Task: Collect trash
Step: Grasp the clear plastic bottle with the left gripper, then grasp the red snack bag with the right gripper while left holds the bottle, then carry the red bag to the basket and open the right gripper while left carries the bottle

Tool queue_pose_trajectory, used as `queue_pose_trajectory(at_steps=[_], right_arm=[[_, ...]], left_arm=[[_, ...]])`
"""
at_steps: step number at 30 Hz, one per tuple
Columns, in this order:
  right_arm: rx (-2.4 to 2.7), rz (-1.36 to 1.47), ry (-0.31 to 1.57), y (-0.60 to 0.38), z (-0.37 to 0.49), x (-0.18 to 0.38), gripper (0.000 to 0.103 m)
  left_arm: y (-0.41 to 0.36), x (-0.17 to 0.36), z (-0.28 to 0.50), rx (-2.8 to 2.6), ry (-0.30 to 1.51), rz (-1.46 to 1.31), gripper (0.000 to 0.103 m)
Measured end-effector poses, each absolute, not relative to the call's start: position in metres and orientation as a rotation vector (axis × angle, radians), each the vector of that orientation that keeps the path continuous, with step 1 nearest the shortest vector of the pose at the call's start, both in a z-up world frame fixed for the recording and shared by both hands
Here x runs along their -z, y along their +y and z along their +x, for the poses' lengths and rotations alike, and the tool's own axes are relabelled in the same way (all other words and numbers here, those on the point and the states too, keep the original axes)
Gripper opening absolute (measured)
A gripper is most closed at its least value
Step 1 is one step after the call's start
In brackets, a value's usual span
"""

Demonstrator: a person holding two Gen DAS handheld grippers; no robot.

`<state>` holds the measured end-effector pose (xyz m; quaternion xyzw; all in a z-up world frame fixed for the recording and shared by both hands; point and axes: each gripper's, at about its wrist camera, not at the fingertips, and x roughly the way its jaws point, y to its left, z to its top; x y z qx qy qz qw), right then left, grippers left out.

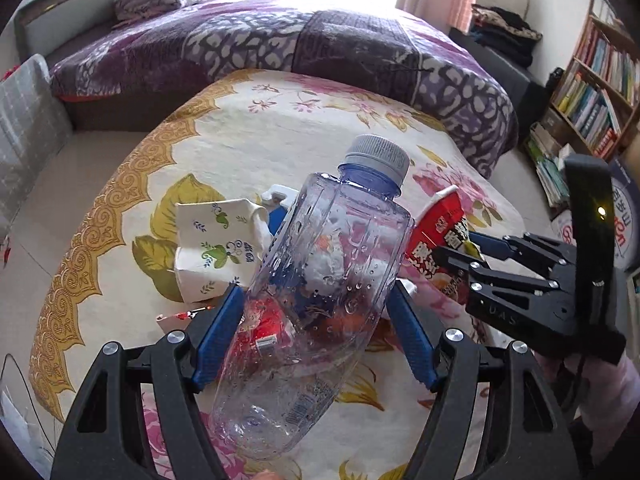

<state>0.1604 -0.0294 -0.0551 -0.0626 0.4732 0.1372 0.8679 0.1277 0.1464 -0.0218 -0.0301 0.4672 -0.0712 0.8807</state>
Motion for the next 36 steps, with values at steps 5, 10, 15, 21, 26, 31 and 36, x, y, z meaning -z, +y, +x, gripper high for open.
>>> queue_pose_trajectory(at_steps=[5,10,15,21,26,31,36], right_arm=[[-0.254,-0.099,0.858,-0.023,0.145,0.024,0.038],[-0.195,-0.068,0.752,-0.025,0.131,-0.002,0.038],[-0.139,-0.029,0.689,-0.033,0.120,-0.018,0.039],[-0.079,-0.003,0.641,-0.048,0.111,-0.029,0.040],[-0.046,0.004,0.624,-0.059,0.107,-0.033,0.040],[-0.010,0.013,0.618,-0.069,0.101,-0.036,0.040],[0.019,0.025,0.625,-0.084,0.097,-0.036,0.040]], left_arm=[[0.149,0.004,0.125,0.017,0.860,-0.087,0.072],[0.146,-0.013,0.121,-0.082,0.763,-0.091,0.072],[0.139,-0.027,0.115,-0.138,0.689,-0.090,0.072],[0.130,-0.033,0.110,-0.161,0.660,-0.098,0.072],[0.117,-0.036,0.108,-0.168,0.651,-0.081,0.072],[0.101,-0.038,0.107,-0.150,0.648,-0.068,0.073],[0.083,-0.038,0.107,-0.128,0.647,-0.055,0.073]])
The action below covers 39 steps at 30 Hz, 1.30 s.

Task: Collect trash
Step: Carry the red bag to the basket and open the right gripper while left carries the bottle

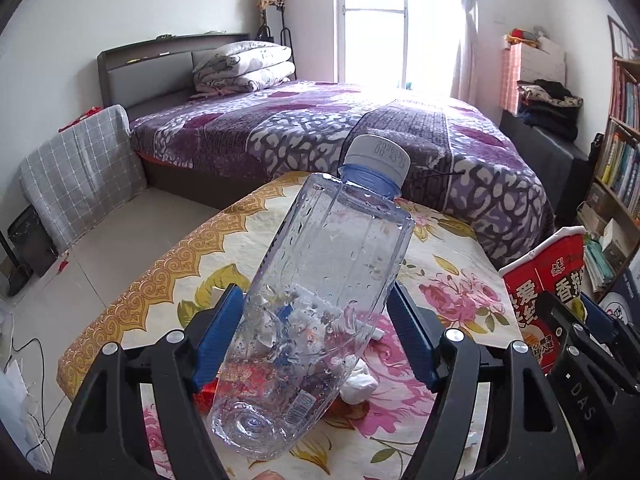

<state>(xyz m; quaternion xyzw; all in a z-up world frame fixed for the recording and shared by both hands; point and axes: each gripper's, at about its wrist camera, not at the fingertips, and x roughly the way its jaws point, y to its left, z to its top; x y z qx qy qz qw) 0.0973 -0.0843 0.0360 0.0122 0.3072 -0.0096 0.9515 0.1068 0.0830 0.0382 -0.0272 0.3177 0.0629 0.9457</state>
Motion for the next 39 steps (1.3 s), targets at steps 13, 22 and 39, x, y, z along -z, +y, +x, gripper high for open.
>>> queue_pose_trajectory(at_steps=[13,22,39], right_arm=[[0.113,0.069,0.627,-0.134,0.088,-0.042,0.041],[0.212,0.117,0.627,-0.179,0.075,-0.045,0.042],[0.471,0.257,0.745,-0.283,0.041,-0.031,0.059]], left_arm=[[0.031,-0.040,0.107,-0.039,0.645,-0.021,0.073],[-0.005,-0.039,0.106,0.025,0.644,-0.002,0.073],[-0.093,-0.029,0.089,0.257,0.647,0.108,0.073]])
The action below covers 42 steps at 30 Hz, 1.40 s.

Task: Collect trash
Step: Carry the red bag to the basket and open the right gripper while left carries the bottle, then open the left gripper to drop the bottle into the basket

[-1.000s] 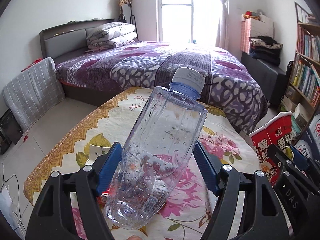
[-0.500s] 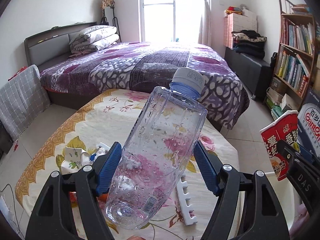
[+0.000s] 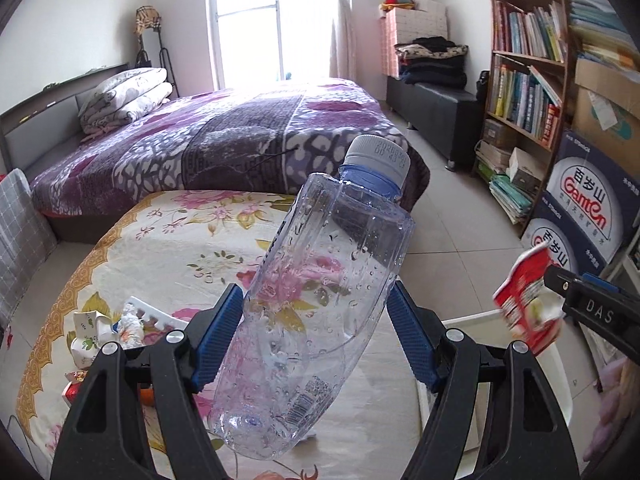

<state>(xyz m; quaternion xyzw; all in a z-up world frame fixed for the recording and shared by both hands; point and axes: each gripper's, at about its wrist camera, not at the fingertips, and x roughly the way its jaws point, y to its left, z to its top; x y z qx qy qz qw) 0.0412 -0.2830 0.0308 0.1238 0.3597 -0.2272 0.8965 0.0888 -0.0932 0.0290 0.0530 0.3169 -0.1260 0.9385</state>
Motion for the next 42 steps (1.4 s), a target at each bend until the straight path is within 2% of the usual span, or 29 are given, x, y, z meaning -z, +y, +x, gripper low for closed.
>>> queue_pose_trajectory(at_steps=[1,4,13,22,24,25,32,37,42], right_arm=[[0.485,0.265,0.740,-0.288,0.037,-0.032,0.064],[0.520,0.295,0.723,-0.303,0.027,-0.034,0.069],[0.611,0.412,0.683,-0.353,-0.007,-0.039,0.074],[0.661,0.486,0.657,-0.382,-0.029,-0.041,0.076],[0.668,0.495,0.648,-0.385,-0.033,-0.041,0.078],[0.671,0.501,0.644,-0.387,-0.034,-0.042,0.079],[0.671,0.523,0.636,-0.389,-0.035,-0.042,0.082],[0.647,0.501,0.650,-0.375,-0.024,-0.038,0.088],[0.606,0.475,0.690,-0.353,-0.005,-0.032,0.091]], left_arm=[[-0.098,-0.028,0.087,0.270,0.647,0.115,0.073],[-0.115,-0.025,0.081,0.316,0.650,0.137,0.073],[-0.160,-0.011,0.065,0.455,0.698,0.191,0.073],[-0.200,0.008,0.058,0.653,0.827,0.163,0.074],[-0.206,0.010,0.056,0.682,0.837,0.155,0.080],[-0.209,0.011,0.054,0.693,0.837,0.158,0.080],[-0.205,0.012,0.051,0.681,0.836,0.175,0.081],[-0.185,0.013,0.059,0.623,0.843,0.177,0.081],[-0.157,0.016,0.069,0.555,0.859,0.175,0.082]])
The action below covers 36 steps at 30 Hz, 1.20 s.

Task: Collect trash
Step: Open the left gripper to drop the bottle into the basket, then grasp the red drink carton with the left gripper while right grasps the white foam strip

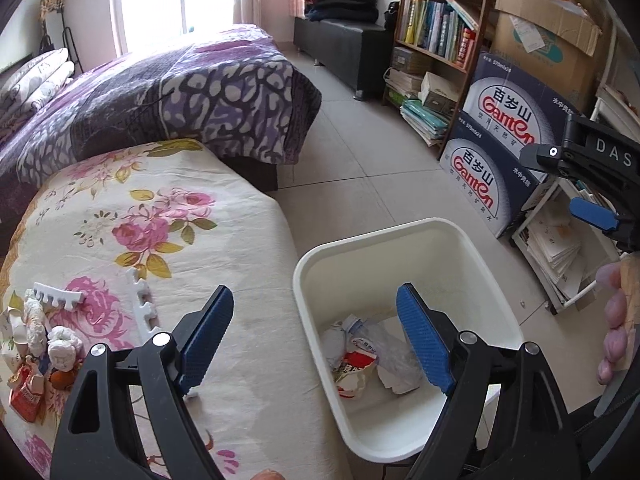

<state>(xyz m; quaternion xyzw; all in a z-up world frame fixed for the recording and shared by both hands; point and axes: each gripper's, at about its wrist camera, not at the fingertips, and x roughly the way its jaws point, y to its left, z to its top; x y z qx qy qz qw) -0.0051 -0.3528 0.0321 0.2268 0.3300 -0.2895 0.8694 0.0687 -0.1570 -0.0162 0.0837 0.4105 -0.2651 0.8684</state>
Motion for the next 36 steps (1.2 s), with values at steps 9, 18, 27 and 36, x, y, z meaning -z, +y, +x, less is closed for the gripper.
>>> queue_pose_trajectory(at_steps=[9,18,27,36], right_arm=[[0.480,0.385,0.765,-0.290,0.034,-0.019,0.093],[0.344,0.279,0.844,-0.223,0.065,-0.004,0.093],[0.194,0.139,0.982,-0.154,0.095,0.031,0.093],[0.008,-0.091,1.132,-0.088,0.121,0.072,0.093]], left_arm=[[-0.088,0.026,0.087,0.401,0.915,0.184,0.083],[-0.007,0.048,0.104,0.190,1.012,0.227,0.083],[0.084,0.054,0.121,0.053,1.104,0.193,0.086],[0.133,0.083,0.127,0.067,1.196,0.471,0.087]])
